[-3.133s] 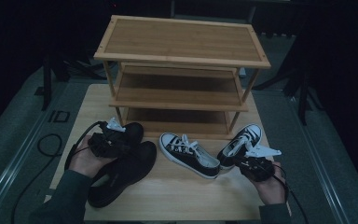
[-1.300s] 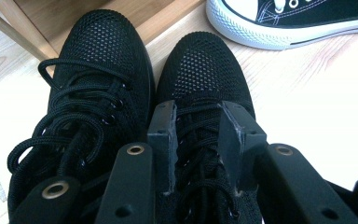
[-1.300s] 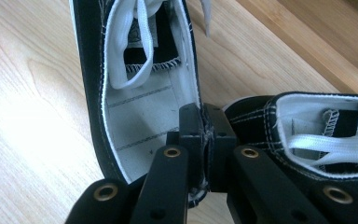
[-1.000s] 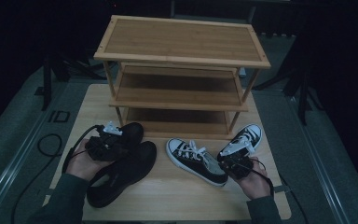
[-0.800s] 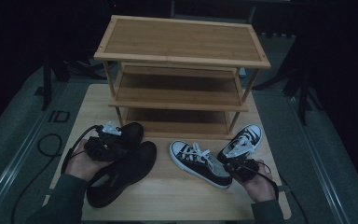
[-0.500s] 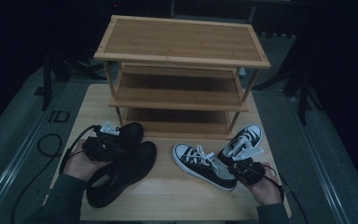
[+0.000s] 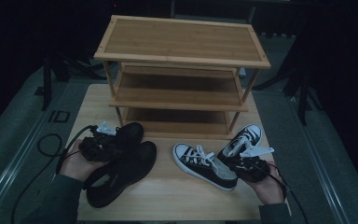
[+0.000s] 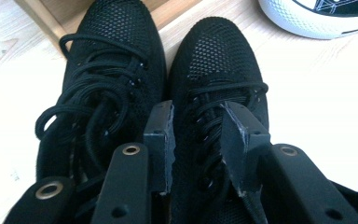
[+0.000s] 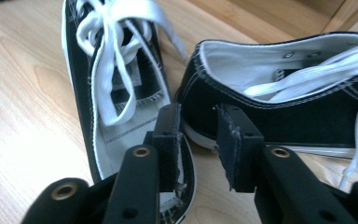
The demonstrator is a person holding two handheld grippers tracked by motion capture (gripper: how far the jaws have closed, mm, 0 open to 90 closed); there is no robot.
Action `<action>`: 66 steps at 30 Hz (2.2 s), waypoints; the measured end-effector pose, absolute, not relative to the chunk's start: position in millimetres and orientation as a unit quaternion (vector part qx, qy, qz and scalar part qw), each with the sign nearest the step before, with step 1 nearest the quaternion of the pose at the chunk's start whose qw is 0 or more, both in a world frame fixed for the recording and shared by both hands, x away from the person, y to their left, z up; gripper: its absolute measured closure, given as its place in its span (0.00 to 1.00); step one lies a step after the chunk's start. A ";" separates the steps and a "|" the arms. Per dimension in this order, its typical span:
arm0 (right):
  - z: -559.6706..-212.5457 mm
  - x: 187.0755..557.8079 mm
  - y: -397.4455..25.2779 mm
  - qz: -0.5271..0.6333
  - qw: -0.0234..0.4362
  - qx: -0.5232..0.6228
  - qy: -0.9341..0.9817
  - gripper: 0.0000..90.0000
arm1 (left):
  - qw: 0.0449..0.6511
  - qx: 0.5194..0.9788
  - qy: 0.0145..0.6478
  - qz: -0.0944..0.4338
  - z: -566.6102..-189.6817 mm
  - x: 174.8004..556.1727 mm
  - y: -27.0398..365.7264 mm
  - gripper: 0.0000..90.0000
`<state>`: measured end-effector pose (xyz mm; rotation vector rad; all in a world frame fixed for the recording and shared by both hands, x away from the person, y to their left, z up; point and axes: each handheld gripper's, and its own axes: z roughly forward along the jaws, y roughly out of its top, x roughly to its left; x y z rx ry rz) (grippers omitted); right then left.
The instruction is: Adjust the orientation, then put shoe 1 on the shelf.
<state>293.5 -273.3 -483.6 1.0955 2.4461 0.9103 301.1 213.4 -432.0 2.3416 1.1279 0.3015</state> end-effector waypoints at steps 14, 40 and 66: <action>-483.5 292.2 -297.5 0.329 0.171 0.425 0.825 0.71 | 0.256 0.853 0.438 0.124 -432.3 296.1 232.8 0.67; -505.8 286.1 -321.8 0.326 0.175 0.464 0.805 0.69 | 0.210 0.851 0.463 0.132 -448.1 303.8 245.1 0.69; -511.8 283.8 -324.7 0.321 0.176 0.465 0.806 0.70 | 0.197 0.874 0.432 0.099 -447.9 286.0 252.6 0.81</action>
